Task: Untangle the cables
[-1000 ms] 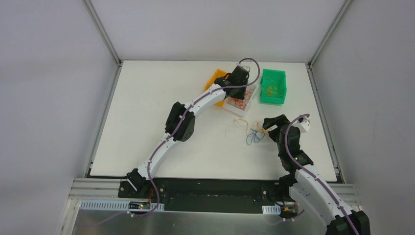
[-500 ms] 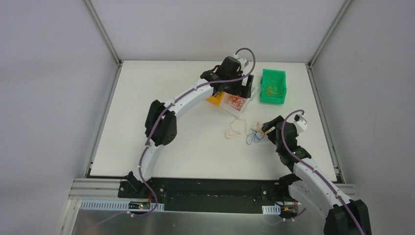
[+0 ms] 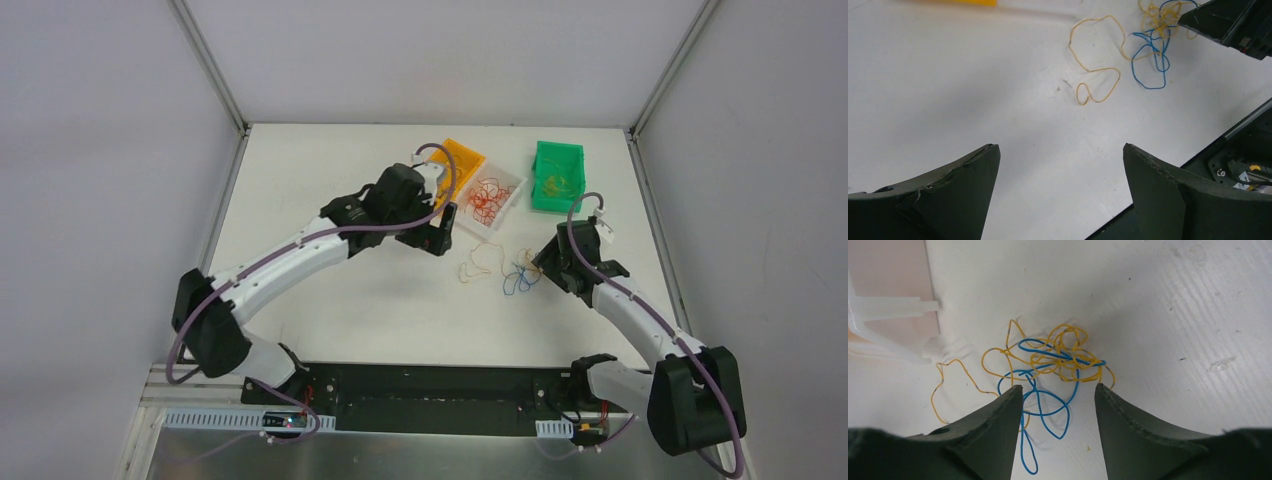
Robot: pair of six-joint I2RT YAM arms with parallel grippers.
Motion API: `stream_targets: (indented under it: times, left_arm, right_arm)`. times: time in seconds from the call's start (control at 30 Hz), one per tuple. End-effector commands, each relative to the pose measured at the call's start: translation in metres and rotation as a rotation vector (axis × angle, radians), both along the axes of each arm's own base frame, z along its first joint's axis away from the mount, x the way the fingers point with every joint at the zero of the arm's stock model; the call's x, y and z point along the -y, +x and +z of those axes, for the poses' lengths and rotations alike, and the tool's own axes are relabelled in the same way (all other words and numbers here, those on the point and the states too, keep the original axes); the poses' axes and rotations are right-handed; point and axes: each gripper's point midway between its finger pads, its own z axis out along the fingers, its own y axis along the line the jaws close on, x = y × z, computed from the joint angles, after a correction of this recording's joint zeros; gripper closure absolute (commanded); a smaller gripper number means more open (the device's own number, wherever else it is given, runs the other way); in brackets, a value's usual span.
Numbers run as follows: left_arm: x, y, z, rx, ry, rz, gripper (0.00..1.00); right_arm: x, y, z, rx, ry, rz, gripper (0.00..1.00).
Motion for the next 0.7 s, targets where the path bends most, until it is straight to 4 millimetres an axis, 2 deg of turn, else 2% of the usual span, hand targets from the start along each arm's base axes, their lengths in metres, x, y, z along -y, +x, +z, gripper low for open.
stream_targets:
  times: [0.0, 0.1, 0.2, 0.3, 0.4, 0.5, 0.67]
  left_arm:
    - [-0.053, -0.004, 0.008, 0.114, 0.055, 0.121, 0.03]
    - [-0.074, -0.010, -0.008, 0.113, 0.096, 0.173, 0.04]
    - [-0.085, -0.017, -0.017, 0.111, 0.106, 0.199, 0.04]
    - [-0.091, -0.022, -0.017, 0.120, 0.102, 0.194, 0.03]
    - [-0.097, -0.027, -0.014, 0.138, 0.099, 0.187, 0.03]
    - [-0.103, -0.031, -0.011, 0.156, 0.092, 0.195, 0.02]
    - [-0.107, -0.031, -0.016, 0.148, 0.093, 0.219, 0.02]
  right_arm:
    - [-0.013, 0.005, 0.002, -0.018, 0.045, 0.051, 0.41]
    - [-0.012, 0.006, -0.010, -0.083, 0.028, 0.037, 0.40]
    - [-0.014, 0.007, -0.027, -0.145, 0.022, 0.040, 0.40]
    - [-0.019, 0.007, -0.039, -0.193, 0.016, 0.063, 0.40]
    - [-0.034, 0.003, -0.050, -0.237, 0.019, 0.121, 0.40]
    - [-0.064, -0.003, -0.054, -0.257, 0.029, 0.215, 0.40]
    - [-0.132, -0.018, -0.050, -0.245, 0.114, 0.384, 0.40]
